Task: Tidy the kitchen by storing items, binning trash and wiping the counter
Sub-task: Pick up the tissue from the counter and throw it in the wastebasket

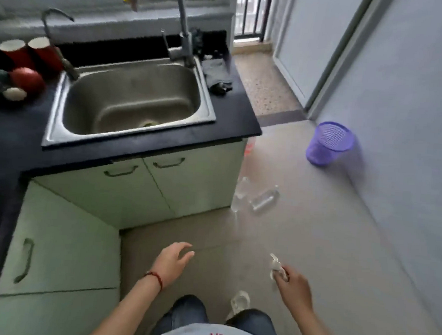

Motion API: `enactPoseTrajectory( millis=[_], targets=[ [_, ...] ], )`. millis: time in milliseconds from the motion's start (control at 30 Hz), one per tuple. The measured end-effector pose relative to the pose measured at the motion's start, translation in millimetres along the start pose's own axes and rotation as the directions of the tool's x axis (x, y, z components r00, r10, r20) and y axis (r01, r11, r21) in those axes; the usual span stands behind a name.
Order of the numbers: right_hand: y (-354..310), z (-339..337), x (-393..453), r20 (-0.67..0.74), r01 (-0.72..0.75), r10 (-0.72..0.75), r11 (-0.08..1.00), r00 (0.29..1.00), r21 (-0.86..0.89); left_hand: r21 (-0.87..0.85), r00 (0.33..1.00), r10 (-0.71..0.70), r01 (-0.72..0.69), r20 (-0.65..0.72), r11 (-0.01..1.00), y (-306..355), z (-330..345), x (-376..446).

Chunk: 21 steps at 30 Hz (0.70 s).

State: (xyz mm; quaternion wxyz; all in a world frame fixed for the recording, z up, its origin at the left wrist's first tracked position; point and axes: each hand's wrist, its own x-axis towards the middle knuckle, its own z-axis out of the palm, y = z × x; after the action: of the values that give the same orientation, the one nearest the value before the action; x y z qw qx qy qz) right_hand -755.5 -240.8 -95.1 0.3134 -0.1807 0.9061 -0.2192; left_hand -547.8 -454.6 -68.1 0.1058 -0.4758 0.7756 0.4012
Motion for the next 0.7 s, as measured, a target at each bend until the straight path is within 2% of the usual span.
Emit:
enactPoseTrajectory(
  millis=[100, 300, 700],
  targets=[
    [52.4, -47.5, 12.1, -0.076, -0.123, 0.130, 0.988, 0.989, 0.096, -0.016, 0.994, 0.025, -0.023, 0.107, 1.000, 65.2, 30.7, 30.1],
    [105.3, -108.3, 34.7, -0.171, -0.273, 0.325, 0.923, 0.930, 0.271, -0.011, 0.981, 0.047, -0.046, 0.186, 0.999, 157.2, 62.2, 82.8],
    [99.2, -228.4, 211.5, -0.284, -0.302, 0.440, 0.856, 0.852, 0.420, 0.143, 0.954, 0.013, -0.058, 0.300, 0.988, 297.1, 81.6, 251.4]
  ],
)
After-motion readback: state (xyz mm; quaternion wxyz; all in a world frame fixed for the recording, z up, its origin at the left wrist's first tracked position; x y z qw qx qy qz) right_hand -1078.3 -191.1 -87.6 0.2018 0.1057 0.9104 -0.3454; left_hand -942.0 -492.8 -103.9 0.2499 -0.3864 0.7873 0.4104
